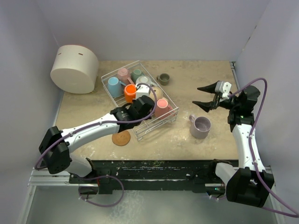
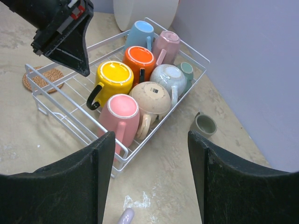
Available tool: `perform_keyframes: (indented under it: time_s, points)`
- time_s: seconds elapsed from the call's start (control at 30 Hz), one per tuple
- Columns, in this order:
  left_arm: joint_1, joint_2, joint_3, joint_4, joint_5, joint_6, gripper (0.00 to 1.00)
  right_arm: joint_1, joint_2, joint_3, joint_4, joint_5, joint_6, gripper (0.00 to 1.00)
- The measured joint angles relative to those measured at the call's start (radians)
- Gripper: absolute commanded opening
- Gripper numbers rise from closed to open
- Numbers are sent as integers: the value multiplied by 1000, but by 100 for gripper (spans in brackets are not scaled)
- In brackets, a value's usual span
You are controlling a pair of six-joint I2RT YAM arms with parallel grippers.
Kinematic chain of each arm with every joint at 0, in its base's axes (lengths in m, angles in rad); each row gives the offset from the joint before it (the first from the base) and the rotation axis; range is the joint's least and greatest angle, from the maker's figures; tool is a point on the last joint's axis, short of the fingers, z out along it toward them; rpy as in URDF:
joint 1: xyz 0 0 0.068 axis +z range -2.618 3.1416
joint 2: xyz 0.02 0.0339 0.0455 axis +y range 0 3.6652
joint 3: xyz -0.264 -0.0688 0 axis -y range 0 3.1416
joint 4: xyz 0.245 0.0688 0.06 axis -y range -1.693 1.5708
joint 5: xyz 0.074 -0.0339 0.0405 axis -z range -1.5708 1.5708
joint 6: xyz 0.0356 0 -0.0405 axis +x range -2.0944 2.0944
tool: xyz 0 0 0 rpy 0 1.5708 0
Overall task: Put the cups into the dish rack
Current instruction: Turn the cup upside down in the dish rack.
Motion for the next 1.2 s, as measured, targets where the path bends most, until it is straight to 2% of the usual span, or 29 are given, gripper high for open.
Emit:
perform_keyframes:
  time_s: [0.37,0.63,1.03,1.2]
  points:
    - [66,109,0,-69,92,138,0,0,11,0,0,0,0,66]
    - [66,192,6,-8,113,145,0,0,12,0,0,0,0,66]
    - [66,309,149,31,134,192,0,0,12,0,0,0,0,66]
    - [66,312,158,30,143,199,1,0,12,0,0,0,-1,66]
